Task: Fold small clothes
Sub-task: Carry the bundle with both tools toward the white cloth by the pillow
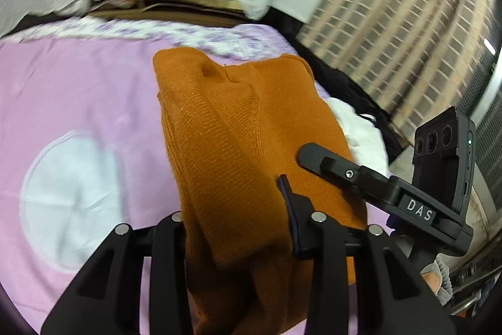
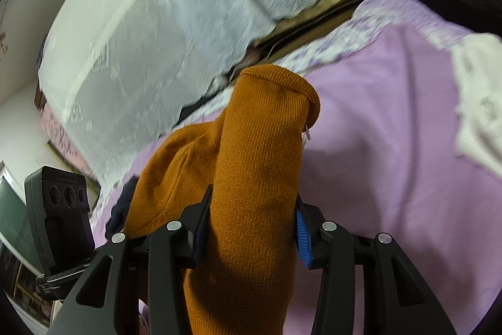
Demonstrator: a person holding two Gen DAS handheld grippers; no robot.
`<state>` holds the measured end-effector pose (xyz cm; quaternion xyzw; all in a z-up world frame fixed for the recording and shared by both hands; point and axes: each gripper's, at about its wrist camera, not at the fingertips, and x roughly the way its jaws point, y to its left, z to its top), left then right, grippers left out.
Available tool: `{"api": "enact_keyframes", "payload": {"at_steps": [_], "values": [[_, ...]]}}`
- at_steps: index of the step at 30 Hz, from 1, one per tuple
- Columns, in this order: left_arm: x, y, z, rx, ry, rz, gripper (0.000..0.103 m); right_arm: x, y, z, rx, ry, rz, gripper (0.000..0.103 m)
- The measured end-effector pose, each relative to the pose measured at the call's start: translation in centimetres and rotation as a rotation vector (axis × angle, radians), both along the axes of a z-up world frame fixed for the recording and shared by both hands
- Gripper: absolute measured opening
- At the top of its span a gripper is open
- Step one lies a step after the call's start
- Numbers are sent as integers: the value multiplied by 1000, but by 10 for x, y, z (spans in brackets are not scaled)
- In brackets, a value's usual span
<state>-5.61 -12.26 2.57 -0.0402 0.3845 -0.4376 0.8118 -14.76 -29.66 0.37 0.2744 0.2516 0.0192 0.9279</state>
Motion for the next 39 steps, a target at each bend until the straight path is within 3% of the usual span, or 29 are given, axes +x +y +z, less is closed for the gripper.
{"api": "enact_keyframes", "payload": {"at_steps": [12, 23, 31, 39], "values": [[-51, -125, 60, -14, -131, -211, 35, -88, -103, 51, 3, -142, -222, 45], [-76, -226, 83, -19, -179, -342, 36, -132, -179, 76, -4, -202, -373, 45], [-62, -289, 71, 23, -163, -400, 36, -131, -231, 61, 33, -186, -460, 45], [-36, -330, 23, 100, -99, -431, 37, -114, -272, 16, 127, -131, -511, 45]]}}
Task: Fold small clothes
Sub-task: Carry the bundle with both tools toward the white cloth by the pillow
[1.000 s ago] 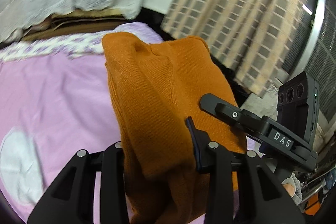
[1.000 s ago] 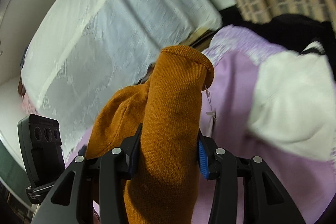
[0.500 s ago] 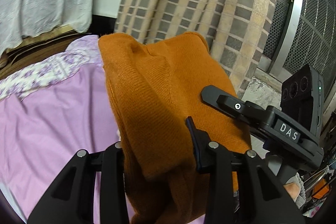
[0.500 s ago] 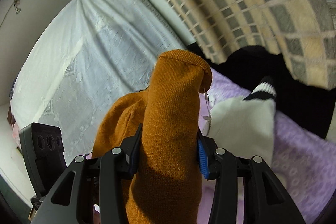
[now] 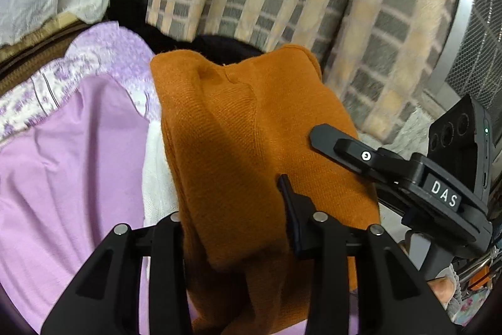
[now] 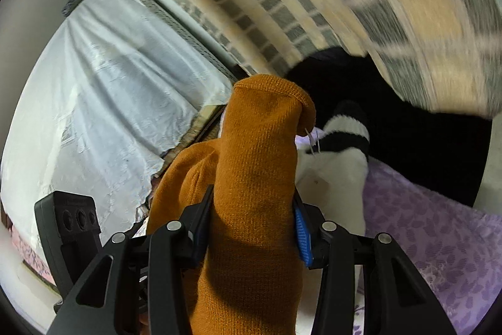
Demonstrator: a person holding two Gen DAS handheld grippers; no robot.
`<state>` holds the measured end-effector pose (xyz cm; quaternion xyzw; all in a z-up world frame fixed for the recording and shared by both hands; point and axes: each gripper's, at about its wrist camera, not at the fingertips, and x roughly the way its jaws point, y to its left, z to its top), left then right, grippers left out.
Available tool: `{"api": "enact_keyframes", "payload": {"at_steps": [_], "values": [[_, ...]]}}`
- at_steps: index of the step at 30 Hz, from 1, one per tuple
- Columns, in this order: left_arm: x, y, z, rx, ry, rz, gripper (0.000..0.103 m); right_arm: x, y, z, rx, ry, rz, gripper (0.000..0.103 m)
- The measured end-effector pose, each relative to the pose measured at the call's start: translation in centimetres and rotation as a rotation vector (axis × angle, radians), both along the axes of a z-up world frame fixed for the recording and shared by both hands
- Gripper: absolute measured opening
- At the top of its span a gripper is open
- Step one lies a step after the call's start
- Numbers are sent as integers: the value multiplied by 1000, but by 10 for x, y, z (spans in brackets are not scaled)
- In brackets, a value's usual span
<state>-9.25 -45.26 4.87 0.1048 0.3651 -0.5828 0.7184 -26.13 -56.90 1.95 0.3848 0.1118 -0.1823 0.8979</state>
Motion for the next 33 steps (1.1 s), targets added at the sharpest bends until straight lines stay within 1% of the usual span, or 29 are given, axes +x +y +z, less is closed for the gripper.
{"api": "enact_keyframes", "payload": {"at_steps": [2, 5, 8, 9, 10, 13, 15, 18, 20, 23, 26, 28, 29, 30, 32, 33], "values": [[8, -6, -14, 22, 12, 4, 38, 6, -7, -14, 25, 16, -2, 45], [18, -7, -25, 14, 39, -1, 42, 11, -13, -29, 19, 36, -22, 45], [26, -7, -33, 6, 33, 1, 52, 13, -20, -43, 34, 33, -27, 47], [28, -9, -36, 8, 23, 7, 60, 13, -23, -47, 43, 29, -26, 47], [30, -10, -40, 8, 17, 13, 63, 14, -25, -51, 52, 24, -24, 47], [39, -10, -47, -14, 48, 2, 66, 17, -25, -56, 37, 25, -22, 47], [42, -8, -49, -27, 72, -5, 66, 20, -22, -54, 10, 40, -27, 48], [46, -5, -49, -27, 106, -1, 66, 21, -21, -50, -1, 55, -24, 49], [43, -1, -44, -20, 100, 6, 66, 20, -20, -45, -5, 72, -22, 50], [40, 11, -31, -14, 49, 46, 68, 16, -19, -34, -23, 104, -10, 54], [42, 25, -18, -46, 41, 76, 68, 3, -18, -17, -74, 109, -15, 54], [41, 30, -8, -74, 41, 83, 72, -7, -22, -5, -96, 94, -31, 53], [38, 29, -6, -73, 31, 83, 73, -9, -25, -2, -96, 89, -37, 48], [35, 25, -6, -55, 10, 85, 76, -9, -31, 2, -89, 82, -39, 37], [29, 16, -13, -6, -38, 95, 76, -1, -43, 3, -60, 76, -15, 27], [27, 10, -21, 30, -61, 102, 76, 5, -47, 3, -51, 79, -6, 25]]}}
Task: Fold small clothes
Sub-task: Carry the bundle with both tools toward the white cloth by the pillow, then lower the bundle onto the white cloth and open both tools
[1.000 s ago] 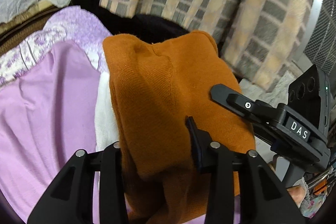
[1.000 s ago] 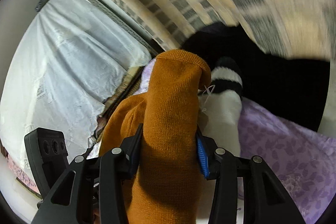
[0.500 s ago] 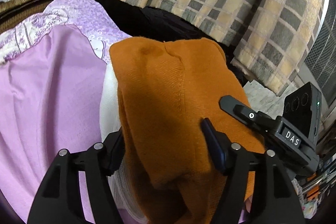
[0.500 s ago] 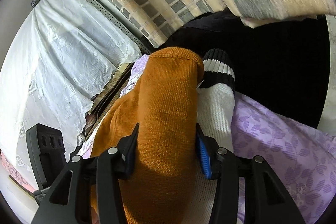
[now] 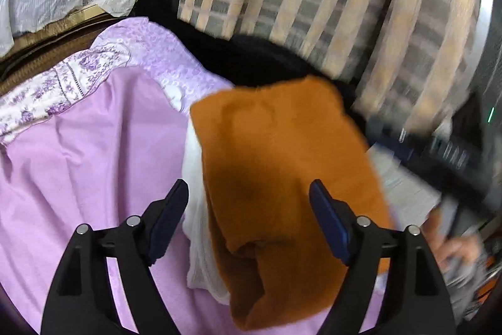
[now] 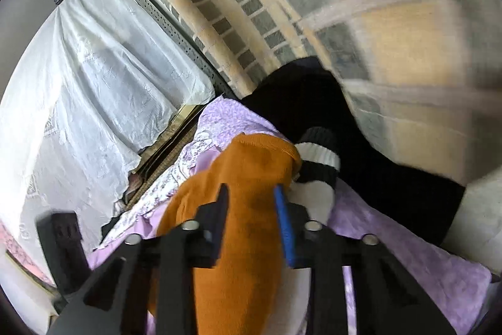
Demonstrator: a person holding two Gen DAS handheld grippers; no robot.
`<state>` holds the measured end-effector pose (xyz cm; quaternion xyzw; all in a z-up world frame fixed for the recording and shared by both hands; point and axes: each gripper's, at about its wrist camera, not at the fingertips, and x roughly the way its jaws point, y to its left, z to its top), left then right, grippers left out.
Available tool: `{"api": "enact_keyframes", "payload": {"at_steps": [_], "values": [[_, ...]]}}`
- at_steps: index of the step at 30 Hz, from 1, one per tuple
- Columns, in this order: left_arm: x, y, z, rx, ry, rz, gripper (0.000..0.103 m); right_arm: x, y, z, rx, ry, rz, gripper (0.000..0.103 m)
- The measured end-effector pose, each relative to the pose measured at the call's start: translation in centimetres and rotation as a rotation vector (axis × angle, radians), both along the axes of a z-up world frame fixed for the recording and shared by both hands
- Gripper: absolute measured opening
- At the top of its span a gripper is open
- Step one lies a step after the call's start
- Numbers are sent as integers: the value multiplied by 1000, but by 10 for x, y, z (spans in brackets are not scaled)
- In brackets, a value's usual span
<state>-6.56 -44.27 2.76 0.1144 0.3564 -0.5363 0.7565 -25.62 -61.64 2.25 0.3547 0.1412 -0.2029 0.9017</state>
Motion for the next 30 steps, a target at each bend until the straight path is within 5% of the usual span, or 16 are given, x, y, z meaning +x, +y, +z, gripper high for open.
{"api": "enact_keyframes", "payload": {"at_steps": [4, 10, 18, 22, 26, 30], "values": [[3, -4, -24, 19, 7, 46, 94, 34, -30, -11, 38, 71, -30, 25], [12, -2, -27, 19, 38, 54, 99, 54, -71, -24, 56, 173, -168, 25], [25, 19, -9, -41, 64, 112, 99, 11, 9, 19, -211, 166, -128, 28], [41, 15, -27, 15, 81, 174, 99, 22, 36, 1, -214, 240, -30, 36], [55, 22, -35, 15, 165, 190, 99, 21, 31, -8, -173, 246, -73, 49], [47, 34, -24, 18, 97, 210, 99, 9, 40, 7, -182, 243, -108, 50]]}}
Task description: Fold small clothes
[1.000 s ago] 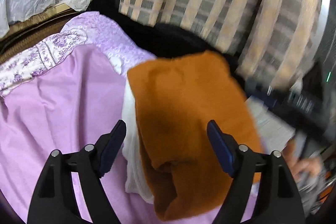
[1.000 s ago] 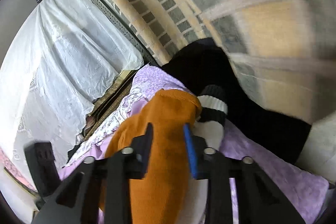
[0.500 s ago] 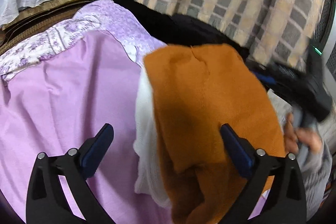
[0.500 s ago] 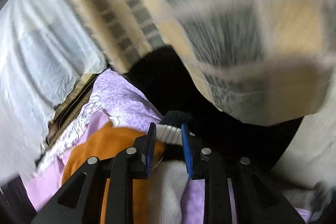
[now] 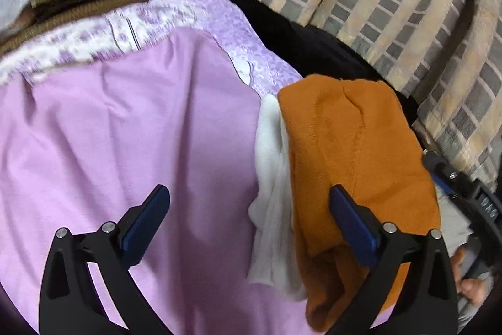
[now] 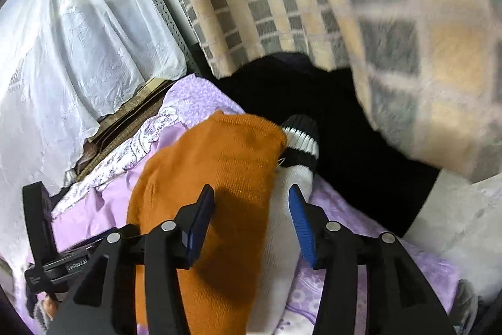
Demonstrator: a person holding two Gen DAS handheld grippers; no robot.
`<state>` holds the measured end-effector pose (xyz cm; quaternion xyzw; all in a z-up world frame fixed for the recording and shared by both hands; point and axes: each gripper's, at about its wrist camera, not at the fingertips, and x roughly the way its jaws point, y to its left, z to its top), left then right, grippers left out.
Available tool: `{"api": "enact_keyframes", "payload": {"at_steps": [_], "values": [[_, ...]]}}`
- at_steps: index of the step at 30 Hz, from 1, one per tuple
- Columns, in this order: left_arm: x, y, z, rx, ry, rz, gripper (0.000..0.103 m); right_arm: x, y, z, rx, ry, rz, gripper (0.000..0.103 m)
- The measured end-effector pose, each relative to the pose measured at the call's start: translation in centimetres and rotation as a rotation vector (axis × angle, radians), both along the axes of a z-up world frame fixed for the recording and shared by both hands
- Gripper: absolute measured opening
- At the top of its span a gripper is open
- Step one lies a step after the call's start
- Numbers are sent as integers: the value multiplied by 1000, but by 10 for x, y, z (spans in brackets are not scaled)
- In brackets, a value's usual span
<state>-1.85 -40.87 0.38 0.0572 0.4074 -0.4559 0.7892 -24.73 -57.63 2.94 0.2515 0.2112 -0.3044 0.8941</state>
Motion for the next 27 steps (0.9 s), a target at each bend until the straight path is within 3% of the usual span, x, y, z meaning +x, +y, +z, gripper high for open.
{"api": "enact_keyframes", "payload": {"at_steps": [1, 3, 5, 12, 27], "values": [[-5, 3, 3, 7, -34, 6, 99, -3, 10, 5, -17, 5, -6, 51], [-15, 9, 9, 15, -84, 12, 98, -13, 23, 9, -32, 4, -17, 64], [-23, 13, 15, 18, -122, 16, 98, -23, 36, 13, -48, 8, -32, 71], [-65, 41, 28, 16, -204, -23, 98, -52, 82, 18, -23, 33, -55, 77], [-140, 128, 86, -72, -390, -87, 98, -81, 207, 66, -210, 155, -128, 99]]}}
